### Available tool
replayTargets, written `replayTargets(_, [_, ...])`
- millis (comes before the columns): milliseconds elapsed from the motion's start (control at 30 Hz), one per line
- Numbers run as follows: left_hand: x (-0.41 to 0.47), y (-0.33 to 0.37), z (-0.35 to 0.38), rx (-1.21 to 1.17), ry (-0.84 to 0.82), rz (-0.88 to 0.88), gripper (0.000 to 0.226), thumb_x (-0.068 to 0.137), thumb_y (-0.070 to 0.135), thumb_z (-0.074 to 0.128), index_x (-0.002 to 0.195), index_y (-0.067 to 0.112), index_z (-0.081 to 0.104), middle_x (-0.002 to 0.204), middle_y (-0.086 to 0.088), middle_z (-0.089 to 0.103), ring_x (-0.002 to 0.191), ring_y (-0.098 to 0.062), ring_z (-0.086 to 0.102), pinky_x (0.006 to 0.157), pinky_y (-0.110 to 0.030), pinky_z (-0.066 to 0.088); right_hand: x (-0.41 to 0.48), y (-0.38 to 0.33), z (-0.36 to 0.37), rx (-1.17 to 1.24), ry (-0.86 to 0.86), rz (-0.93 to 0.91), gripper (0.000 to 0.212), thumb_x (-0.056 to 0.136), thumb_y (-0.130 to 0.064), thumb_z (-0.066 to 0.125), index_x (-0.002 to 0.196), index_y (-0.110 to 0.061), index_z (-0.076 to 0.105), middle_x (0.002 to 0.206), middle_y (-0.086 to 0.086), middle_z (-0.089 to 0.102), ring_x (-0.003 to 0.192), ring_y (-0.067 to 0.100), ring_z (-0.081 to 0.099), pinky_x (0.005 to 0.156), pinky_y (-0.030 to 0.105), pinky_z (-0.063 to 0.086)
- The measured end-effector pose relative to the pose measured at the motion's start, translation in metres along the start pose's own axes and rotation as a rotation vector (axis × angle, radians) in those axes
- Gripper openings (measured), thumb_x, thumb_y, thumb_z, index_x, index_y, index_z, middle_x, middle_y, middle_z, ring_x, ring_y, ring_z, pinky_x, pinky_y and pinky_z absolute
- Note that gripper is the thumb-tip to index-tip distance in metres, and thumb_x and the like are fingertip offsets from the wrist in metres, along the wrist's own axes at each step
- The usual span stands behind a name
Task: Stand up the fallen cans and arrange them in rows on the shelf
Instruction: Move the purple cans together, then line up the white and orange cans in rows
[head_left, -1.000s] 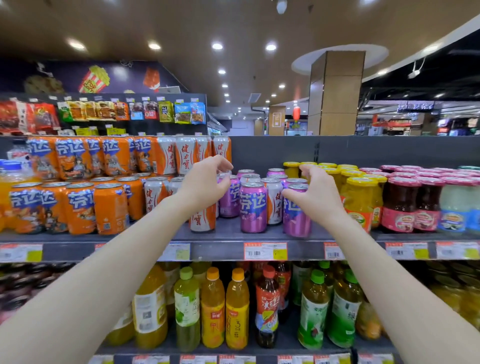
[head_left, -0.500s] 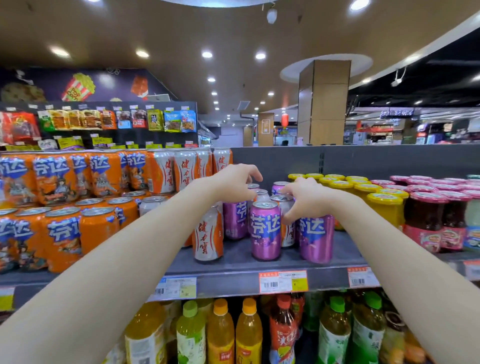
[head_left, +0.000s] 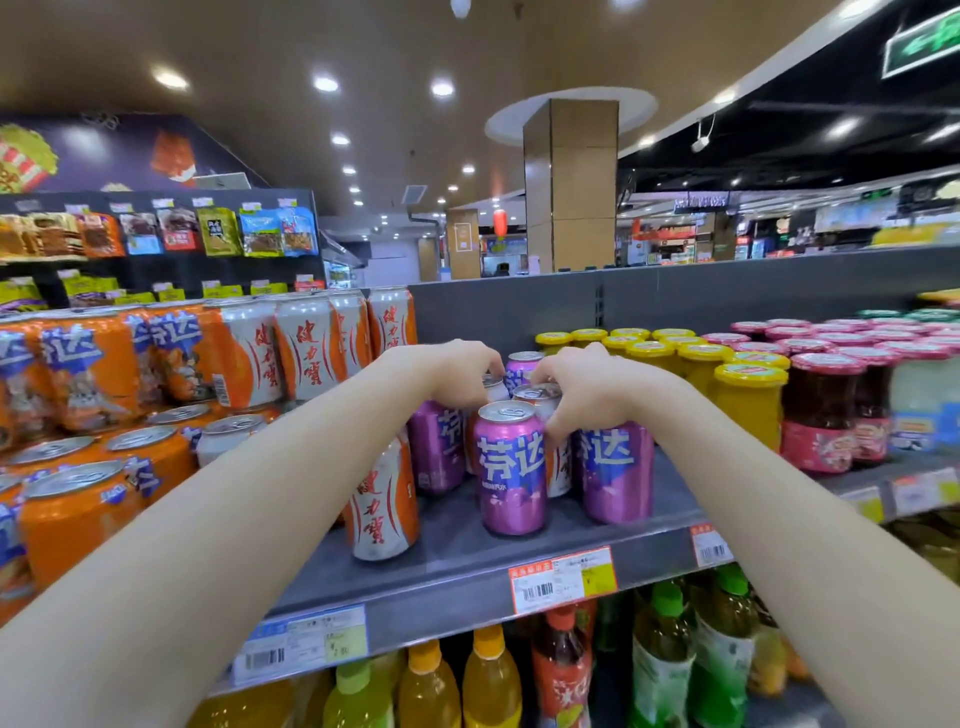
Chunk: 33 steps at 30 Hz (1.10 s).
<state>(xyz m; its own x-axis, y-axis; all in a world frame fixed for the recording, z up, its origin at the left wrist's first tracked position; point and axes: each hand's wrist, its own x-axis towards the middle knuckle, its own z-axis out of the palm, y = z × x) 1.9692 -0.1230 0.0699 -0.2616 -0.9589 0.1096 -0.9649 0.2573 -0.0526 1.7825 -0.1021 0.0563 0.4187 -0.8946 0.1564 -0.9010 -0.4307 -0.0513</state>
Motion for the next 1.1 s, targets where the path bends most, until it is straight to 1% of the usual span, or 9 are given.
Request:
replayTargets(100, [0.000, -0.002, 0.000, -0.019, 0.027, 0.013, 0.056, 0.094, 0.030, 0.067, 0.146, 0.019, 0.052, 0.146, -0.005, 0.054, 0.130, -0.026, 0.054, 0.102, -0.037, 0.047, 0.000, -0.001, 0.000, 0.066, 0.031, 0.033, 0.068, 0.064, -0.046, 0.089, 0.121, -0.024, 0.058, 0.119, 0.004, 0.063, 0.113, 0.027, 0.050, 0.093, 0.047, 0.053])
replayTargets(267, [0.000, -0.005, -0.001, -0.099, 0.139, 0.003, 0.072, 0.085, 0.048, 0.076, 0.144, 0.017, 0.051, 0.143, -0.004, 0.056, 0.127, -0.025, 0.055, 0.100, -0.036, 0.048, -0.004, -0.001, -0.002, 0.193, 0.076, 0.061, 0.062, 0.061, -0.037, 0.093, 0.111, -0.018, 0.064, 0.108, 0.001, 0.069, 0.095, 0.022, 0.066, 0.082, 0.044, 0.060])
replayTargets(400, [-0.012, -0.008, -0.019, -0.202, 0.263, -0.003, 0.081, 0.080, 0.050, 0.081, 0.146, 0.016, 0.050, 0.143, -0.003, 0.055, 0.127, -0.023, 0.054, 0.096, -0.032, 0.045, -0.008, 0.004, -0.005, 0.480, 0.161, 0.110, 0.065, 0.061, -0.032, 0.095, 0.115, -0.021, 0.061, 0.105, -0.001, 0.067, 0.089, 0.018, 0.068, 0.076, 0.041, 0.062])
replayTargets(600, [-0.038, -0.021, -0.043, -0.404, 0.530, 0.007, 0.067, 0.083, 0.044, 0.078, 0.141, 0.015, 0.057, 0.138, -0.002, 0.059, 0.123, -0.018, 0.057, 0.089, -0.027, 0.047, -0.008, 0.001, -0.010, 0.806, 0.352, 0.116, 0.068, 0.061, -0.026, 0.096, 0.119, -0.018, 0.061, 0.109, 0.001, 0.067, 0.094, 0.017, 0.067, 0.066, 0.031, 0.054])
replayTargets(667, [-0.053, -0.024, -0.054, -0.482, 0.622, 0.008, 0.062, 0.085, 0.041, 0.077, 0.139, 0.016, 0.059, 0.131, 0.001, 0.059, 0.118, -0.015, 0.056, 0.086, -0.025, 0.048, -0.007, -0.005, -0.013, 0.888, 0.465, 0.114, 0.065, 0.065, -0.027, 0.094, 0.119, -0.017, 0.059, 0.110, 0.001, 0.066, 0.096, 0.017, 0.067, 0.069, 0.031, 0.055])
replayTargets(767, [-0.075, -0.028, -0.071, -0.566, 0.733, -0.022, 0.056, 0.086, 0.041, 0.077, 0.134, 0.017, 0.060, 0.116, 0.006, 0.057, 0.110, -0.012, 0.058, 0.072, -0.018, 0.046, -0.007, -0.020, -0.021, 0.942, 0.622, 0.069, 0.070, 0.070, -0.027, 0.092, 0.128, -0.015, 0.054, 0.117, 0.003, 0.063, 0.104, 0.018, 0.065, 0.079, 0.032, 0.058])
replayTargets(900, [-0.102, -0.036, -0.088, -0.560, 0.812, -0.057, 0.052, 0.084, 0.044, 0.078, 0.129, 0.023, 0.061, 0.119, 0.005, 0.062, 0.109, -0.013, 0.061, 0.084, -0.028, 0.055, -0.010, -0.039, -0.039, 0.971, 0.762, -0.016, 0.070, 0.072, -0.030, 0.090, 0.130, -0.016, 0.054, 0.123, 0.004, 0.062, 0.108, 0.016, 0.063, 0.088, 0.033, 0.057])
replayTargets(1033, [-0.133, -0.045, -0.097, -0.538, 0.875, -0.091, 0.048, 0.084, 0.043, 0.078, 0.124, 0.024, 0.062, 0.116, 0.003, 0.064, 0.097, -0.006, 0.063, 0.063, -0.011, 0.047, -0.023, -0.068, -0.050, 1.031, 0.745, -0.127, 0.065, 0.074, -0.028, 0.089, 0.126, -0.019, 0.053, 0.108, -0.008, 0.062, 0.093, 0.006, 0.064, 0.072, 0.018, 0.053])
replayTargets(1100, [-0.150, -0.051, -0.096, -0.523, 0.877, -0.107, 0.045, 0.084, 0.041, 0.079, 0.122, 0.024, 0.063, 0.113, 0.003, 0.066, 0.095, -0.005, 0.064, 0.060, -0.009, 0.047, -0.030, -0.087, -0.050, 1.060, 0.693, -0.194, 0.061, 0.076, -0.026, 0.088, 0.125, -0.019, 0.052, 0.101, -0.015, 0.060, 0.086, 0.000, 0.063, 0.061, 0.012, 0.051])
